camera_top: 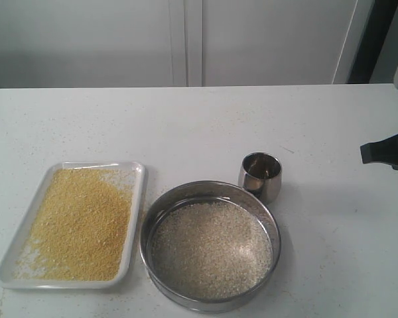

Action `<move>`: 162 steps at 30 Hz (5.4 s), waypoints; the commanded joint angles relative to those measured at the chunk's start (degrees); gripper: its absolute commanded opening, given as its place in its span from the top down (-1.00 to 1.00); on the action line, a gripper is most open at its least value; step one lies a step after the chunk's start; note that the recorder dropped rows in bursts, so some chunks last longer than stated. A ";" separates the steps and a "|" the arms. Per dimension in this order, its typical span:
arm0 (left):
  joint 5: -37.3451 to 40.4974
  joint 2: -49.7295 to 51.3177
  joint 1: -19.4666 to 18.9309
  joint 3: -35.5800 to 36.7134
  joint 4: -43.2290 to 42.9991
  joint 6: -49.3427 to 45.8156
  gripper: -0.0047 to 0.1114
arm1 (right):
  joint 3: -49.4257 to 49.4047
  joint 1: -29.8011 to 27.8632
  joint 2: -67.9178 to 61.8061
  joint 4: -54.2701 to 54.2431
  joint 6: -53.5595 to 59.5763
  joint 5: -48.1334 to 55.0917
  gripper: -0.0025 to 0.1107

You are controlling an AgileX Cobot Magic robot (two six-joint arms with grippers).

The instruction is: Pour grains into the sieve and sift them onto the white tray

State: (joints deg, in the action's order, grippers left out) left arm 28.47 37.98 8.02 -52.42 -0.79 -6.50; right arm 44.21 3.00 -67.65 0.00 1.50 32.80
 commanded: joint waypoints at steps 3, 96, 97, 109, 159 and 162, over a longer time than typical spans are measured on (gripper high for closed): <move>-2.53 -7.96 -3.41 9.20 -0.29 0.11 0.92 | 0.28 -0.25 0.39 0.00 0.16 -0.36 0.96; -16.38 -37.98 -11.28 52.42 2.23 4.98 0.92 | 0.28 -0.04 8.81 -0.86 -1.03 -2.42 0.96; -16.38 -37.98 -11.28 52.42 2.23 4.98 0.92 | 0.28 0.52 10.85 -0.89 -2.15 -2.30 0.96; -16.38 -37.98 -11.28 52.42 2.23 4.98 0.92 | 0.28 6.06 31.78 -0.89 -3.48 -2.52 0.96; -16.38 -37.98 -11.28 52.42 2.23 4.98 0.92 | -40.60 8.51 67.65 0.79 -1.50 -14.31 0.96; -16.38 -37.98 -11.28 52.42 2.23 4.98 0.92 | -42.51 8.51 67.65 0.79 -1.50 -14.88 0.96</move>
State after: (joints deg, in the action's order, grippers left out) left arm 12.25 0.28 -3.10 -0.23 0.61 -1.60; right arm 3.30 11.39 -0.29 0.00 -0.52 19.39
